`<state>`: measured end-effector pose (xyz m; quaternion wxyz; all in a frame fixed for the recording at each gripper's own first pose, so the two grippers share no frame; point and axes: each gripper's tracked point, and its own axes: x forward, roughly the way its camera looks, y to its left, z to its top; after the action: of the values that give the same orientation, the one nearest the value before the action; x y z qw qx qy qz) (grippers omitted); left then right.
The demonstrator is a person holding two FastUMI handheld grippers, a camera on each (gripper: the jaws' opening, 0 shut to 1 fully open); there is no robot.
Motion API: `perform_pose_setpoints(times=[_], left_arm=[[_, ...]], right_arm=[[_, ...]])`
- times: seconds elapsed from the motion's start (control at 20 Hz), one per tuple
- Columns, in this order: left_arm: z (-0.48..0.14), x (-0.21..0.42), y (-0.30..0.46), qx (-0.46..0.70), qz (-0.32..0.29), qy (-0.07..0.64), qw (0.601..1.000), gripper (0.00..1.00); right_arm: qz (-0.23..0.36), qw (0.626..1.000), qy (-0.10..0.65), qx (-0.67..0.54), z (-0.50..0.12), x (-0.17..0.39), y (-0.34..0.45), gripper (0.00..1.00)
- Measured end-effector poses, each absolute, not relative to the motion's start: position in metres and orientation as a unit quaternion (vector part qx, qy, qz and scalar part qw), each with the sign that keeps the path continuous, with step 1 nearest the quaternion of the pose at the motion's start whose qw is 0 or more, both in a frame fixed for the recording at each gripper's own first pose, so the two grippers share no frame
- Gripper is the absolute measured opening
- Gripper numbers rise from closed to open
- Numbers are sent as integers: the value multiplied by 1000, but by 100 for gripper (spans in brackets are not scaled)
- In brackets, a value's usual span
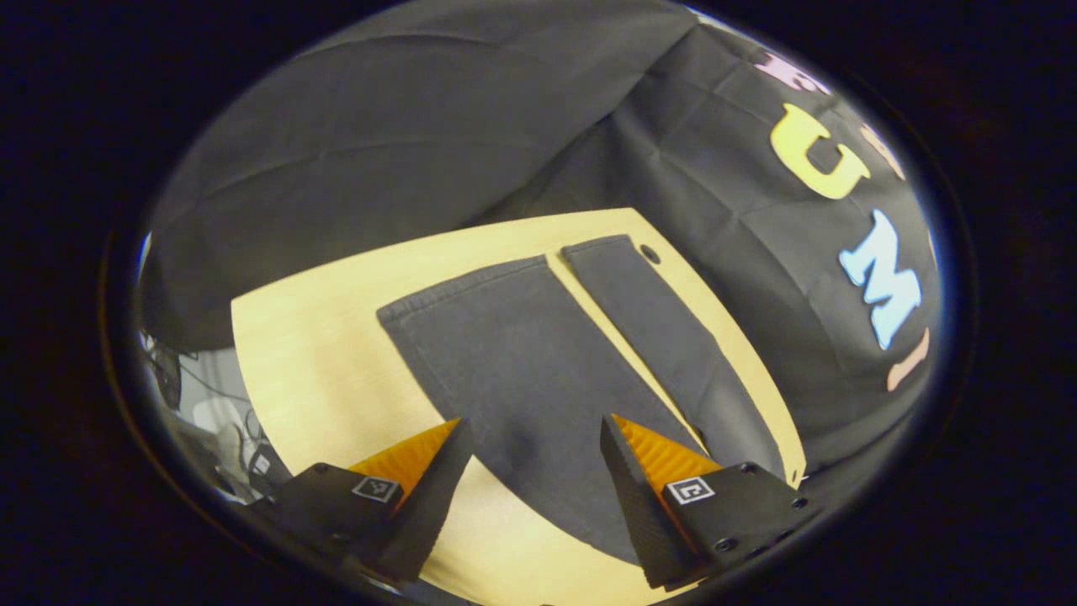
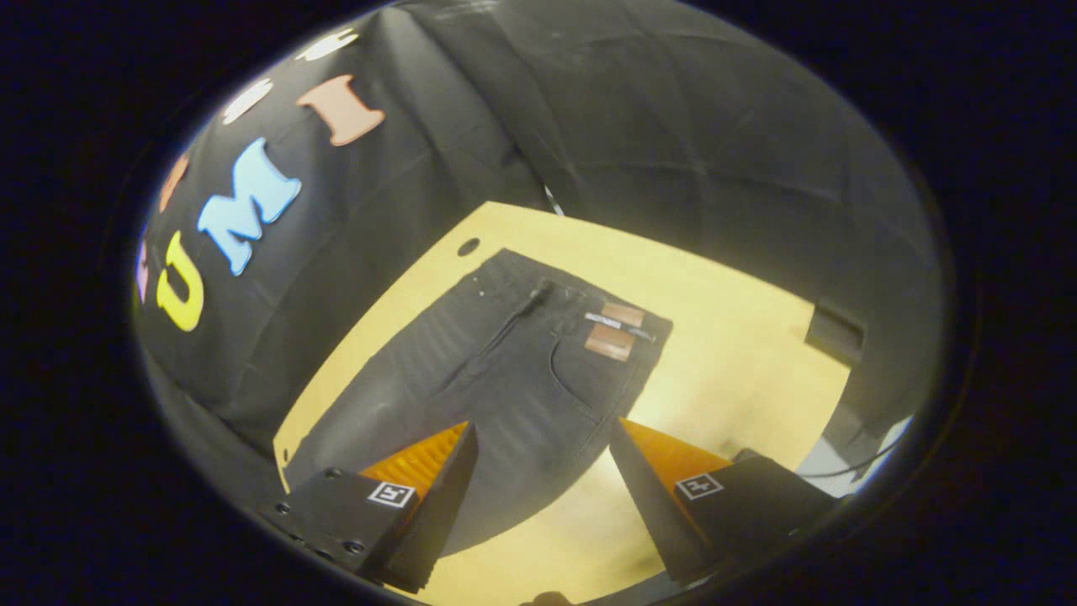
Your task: Grasp the waist and the cuffs of the jeans and fold them to make the two legs overlap; first hold the waist and fold one-third of the jeans toward the cuffs, then hold the cuffs and fold the remaining one-third in the same direction to finish folding.
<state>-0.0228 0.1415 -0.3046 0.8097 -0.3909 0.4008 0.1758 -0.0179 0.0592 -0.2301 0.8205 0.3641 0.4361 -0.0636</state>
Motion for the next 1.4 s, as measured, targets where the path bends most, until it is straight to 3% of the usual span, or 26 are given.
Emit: perform_pose_setpoints(times=[0.2, 0.55, 0.85, 0.95, 1.1, 1.15, 1.4], left_arm=[[-323, -16, 152, -485, 209, 406, 746, 100], [-353, -26, 160, -524, 247, 426, 695, 99], [-355, -5, 166, -528, 247, 415, 698, 94], [-356, -2, 167, -534, 244, 415, 695, 98], [-354, -1, 168, -544, 238, 413, 690, 94], [-355, 2, 169, -550, 233, 411, 689, 98], [-357, 12, 166, -569, 205, 408, 684, 96]], right_arm=[[-104, 750, 468, 455, -260, -15, 52, 96], [-136, 704, 485, 500, -285, -16, 47, 96], [-146, 691, 493, 508, -293, -10, 51, 96], [-148, 690, 487, 515, -295, -5, 49, 96], [-146, 685, 482, 526, -294, 4, 50, 96], [-143, 681, 482, 533, -293, 8, 53, 96], [-137, 678, 507, 514, -295, 17, 61, 93]])
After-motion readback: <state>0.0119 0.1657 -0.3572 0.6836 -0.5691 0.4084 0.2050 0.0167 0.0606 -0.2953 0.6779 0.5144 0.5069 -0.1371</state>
